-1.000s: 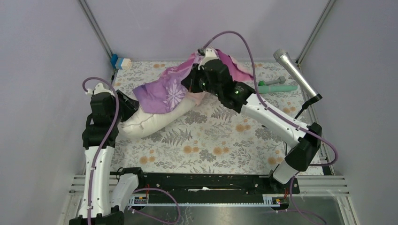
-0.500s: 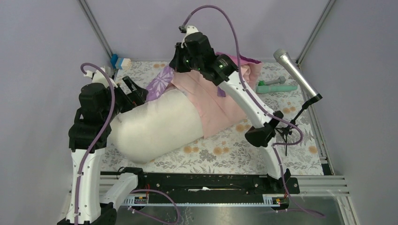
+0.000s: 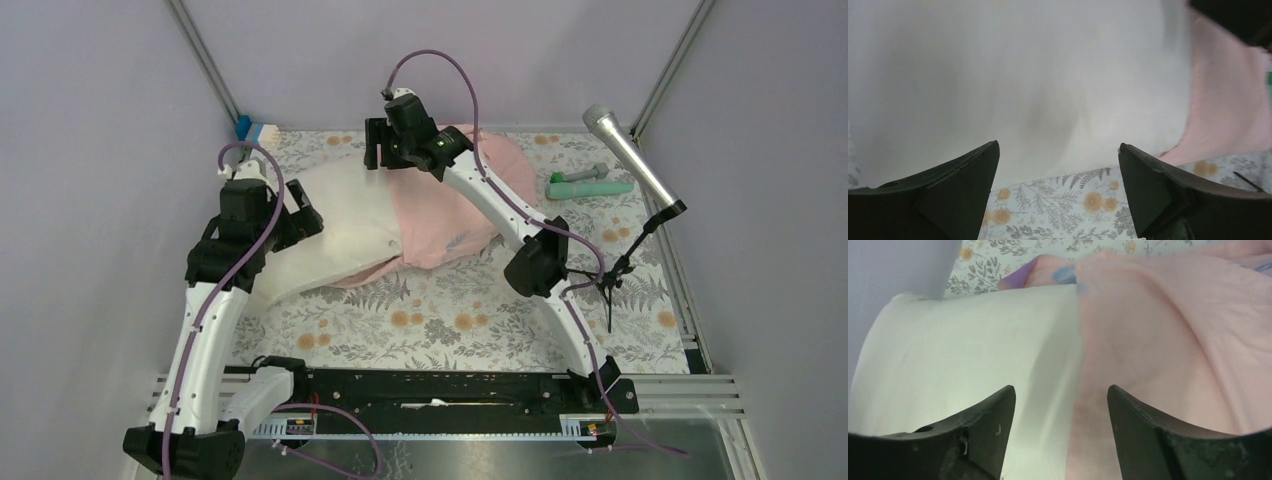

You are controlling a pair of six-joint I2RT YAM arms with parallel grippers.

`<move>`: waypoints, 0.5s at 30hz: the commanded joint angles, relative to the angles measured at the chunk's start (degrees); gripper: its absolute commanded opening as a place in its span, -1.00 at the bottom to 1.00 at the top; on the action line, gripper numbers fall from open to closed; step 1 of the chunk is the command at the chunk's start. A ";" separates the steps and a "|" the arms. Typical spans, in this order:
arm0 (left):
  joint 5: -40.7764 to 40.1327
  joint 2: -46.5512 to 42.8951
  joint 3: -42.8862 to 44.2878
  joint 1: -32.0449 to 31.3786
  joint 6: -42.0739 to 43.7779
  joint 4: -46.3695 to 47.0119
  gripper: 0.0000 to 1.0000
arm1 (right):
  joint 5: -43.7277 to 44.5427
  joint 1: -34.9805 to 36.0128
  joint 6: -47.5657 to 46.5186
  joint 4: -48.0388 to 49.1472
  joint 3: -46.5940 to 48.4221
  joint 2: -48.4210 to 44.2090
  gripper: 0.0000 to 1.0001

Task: Put the pillow into the pillowcase

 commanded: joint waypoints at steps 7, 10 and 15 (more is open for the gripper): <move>-3.39 4.66 -6.55 10.44 -7.48 8.24 0.98 | 10.36 3.56 -6.20 2.52 -13.75 -16.77 0.54; -1.57 6.80 -7.83 14.61 -8.59 11.77 0.98 | 14.01 4.76 -8.84 1.07 -16.07 -16.43 0.54; 1.33 7.98 -11.61 23.04 -9.36 15.75 0.98 | 18.37 5.57 -12.51 -0.43 -16.19 -14.15 0.54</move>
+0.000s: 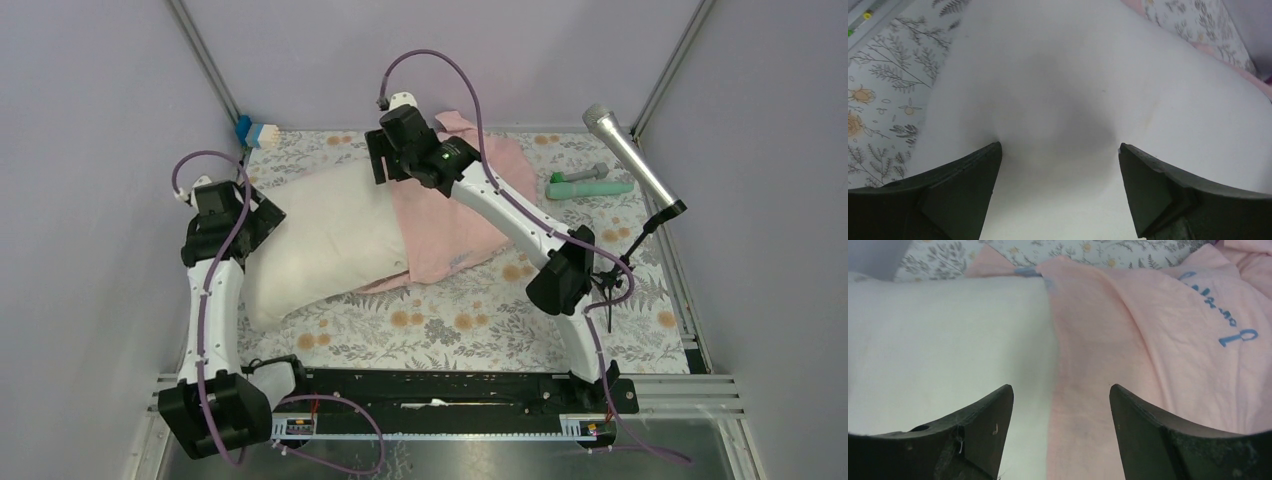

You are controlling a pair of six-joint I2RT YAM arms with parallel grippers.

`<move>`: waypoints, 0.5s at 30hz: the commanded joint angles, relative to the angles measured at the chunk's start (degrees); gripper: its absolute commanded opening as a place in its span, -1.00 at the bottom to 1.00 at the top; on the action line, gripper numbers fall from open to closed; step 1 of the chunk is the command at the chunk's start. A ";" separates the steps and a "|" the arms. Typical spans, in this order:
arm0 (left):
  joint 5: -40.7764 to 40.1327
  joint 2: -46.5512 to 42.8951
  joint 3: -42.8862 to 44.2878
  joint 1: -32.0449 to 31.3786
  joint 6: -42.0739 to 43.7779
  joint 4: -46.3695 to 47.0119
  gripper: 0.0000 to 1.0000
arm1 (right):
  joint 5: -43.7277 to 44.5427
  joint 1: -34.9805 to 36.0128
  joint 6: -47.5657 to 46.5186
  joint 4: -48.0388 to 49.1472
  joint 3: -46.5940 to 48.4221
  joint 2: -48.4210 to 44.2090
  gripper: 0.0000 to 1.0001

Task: Put the pillow into the pillowcase

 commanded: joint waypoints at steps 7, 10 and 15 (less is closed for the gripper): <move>8.81 2.31 -7.37 9.24 -4.07 11.99 0.98 | 4.95 0.94 -8.02 -1.58 3.63 7.33 0.55; 15.59 3.64 -10.82 9.53 -6.08 15.97 0.98 | 5.58 0.94 -7.98 -2.26 5.88 9.77 0.53; 22.75 3.56 -17.65 9.44 -9.20 22.15 0.73 | 11.22 0.98 -7.10 -5.40 9.79 12.27 0.00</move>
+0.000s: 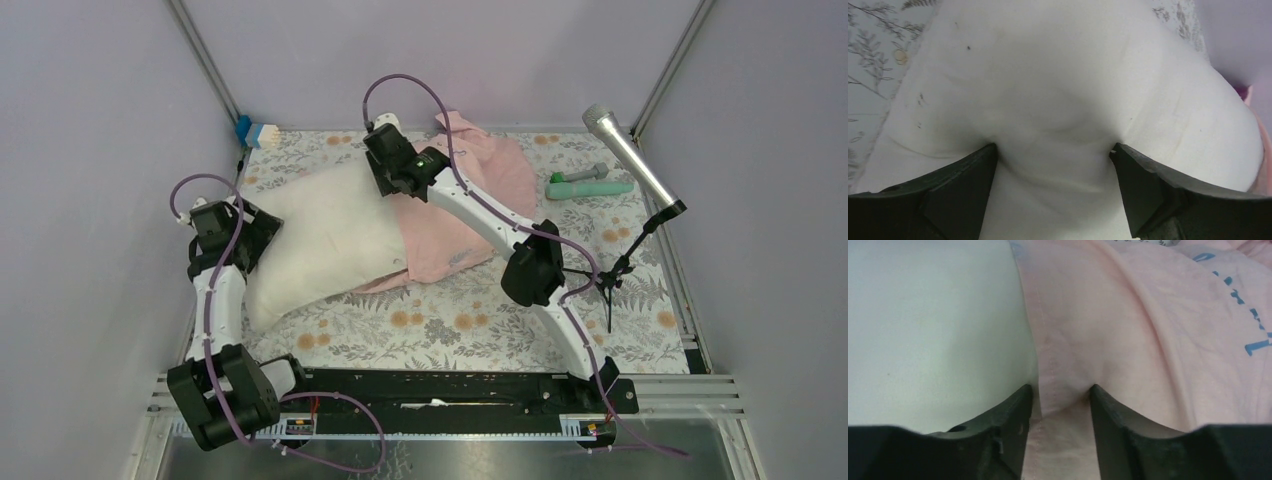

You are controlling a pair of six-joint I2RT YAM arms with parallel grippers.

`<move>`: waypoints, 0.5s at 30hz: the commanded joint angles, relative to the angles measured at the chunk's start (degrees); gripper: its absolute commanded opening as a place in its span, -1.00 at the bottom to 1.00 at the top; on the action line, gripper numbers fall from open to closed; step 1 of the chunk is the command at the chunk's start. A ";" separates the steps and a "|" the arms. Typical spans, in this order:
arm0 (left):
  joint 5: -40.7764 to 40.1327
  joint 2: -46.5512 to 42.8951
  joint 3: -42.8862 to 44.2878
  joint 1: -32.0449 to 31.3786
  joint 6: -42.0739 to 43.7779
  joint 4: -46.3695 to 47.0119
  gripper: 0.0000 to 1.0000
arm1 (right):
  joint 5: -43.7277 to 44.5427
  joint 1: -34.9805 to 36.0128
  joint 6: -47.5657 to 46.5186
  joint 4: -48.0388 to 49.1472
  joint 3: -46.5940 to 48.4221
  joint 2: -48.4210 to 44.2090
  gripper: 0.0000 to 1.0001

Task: Put the pillow into the pillowcase

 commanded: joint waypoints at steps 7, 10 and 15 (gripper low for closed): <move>11.97 -0.37 -9.50 -0.40 -5.21 6.92 -0.27 | 11.68 1.72 -1.36 -2.74 8.78 0.03 -1.00; 15.83 -0.88 -12.11 -0.44 -7.39 9.74 -0.99 | 9.40 4.59 -2.84 -3.68 15.04 0.78 -1.00; 13.56 -9.06 -18.02 -13.41 -22.00 17.95 -1.00 | -5.55 12.77 -1.13 4.60 17.00 -0.99 -1.00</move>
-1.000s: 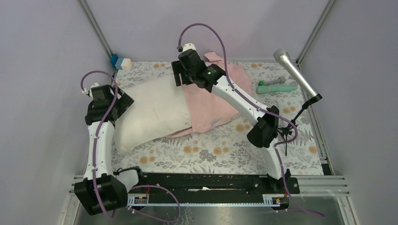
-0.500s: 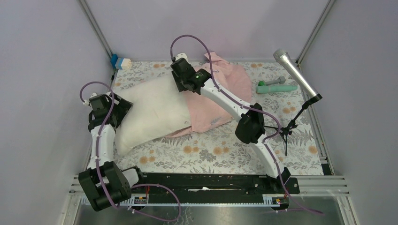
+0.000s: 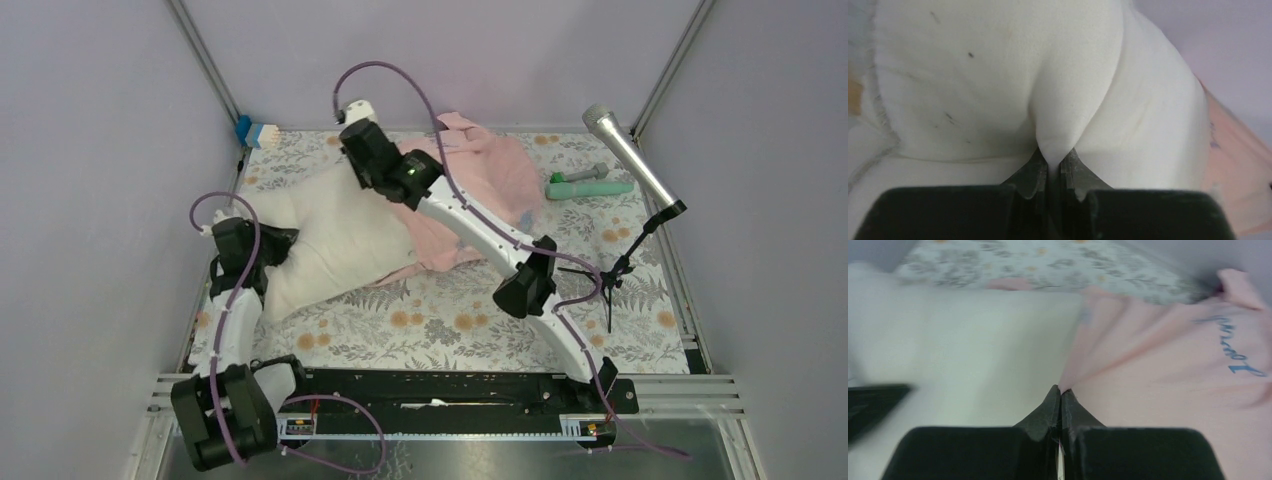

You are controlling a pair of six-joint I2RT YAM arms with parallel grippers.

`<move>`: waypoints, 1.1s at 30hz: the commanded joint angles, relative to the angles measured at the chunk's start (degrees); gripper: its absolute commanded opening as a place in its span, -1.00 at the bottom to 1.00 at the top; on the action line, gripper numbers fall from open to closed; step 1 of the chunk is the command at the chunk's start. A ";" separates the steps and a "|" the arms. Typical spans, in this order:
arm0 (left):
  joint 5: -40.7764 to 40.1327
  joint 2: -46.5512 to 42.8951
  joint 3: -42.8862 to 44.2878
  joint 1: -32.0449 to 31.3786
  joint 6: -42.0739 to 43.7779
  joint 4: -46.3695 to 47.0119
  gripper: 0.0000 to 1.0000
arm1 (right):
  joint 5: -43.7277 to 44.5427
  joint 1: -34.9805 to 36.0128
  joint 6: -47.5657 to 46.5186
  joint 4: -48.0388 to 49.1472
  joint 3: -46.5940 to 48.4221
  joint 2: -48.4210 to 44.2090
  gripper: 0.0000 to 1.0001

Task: Put the pillow into the pillowcase

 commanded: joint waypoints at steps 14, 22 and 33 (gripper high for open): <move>-0.06 -4.04 -2.69 -11.02 -27.25 4.90 -1.00 | -10.44 11.39 4.73 10.94 -26.62 -16.26 -0.62; 0.17 -3.63 -4.95 -10.29 -26.58 5.19 -1.00 | -0.93 10.62 6.15 24.19 -55.36 -34.14 0.58; 1.46 -3.08 -4.09 -9.89 -24.60 4.55 -1.00 | 9.62 10.86 13.84 29.66 -85.16 -50.22 0.55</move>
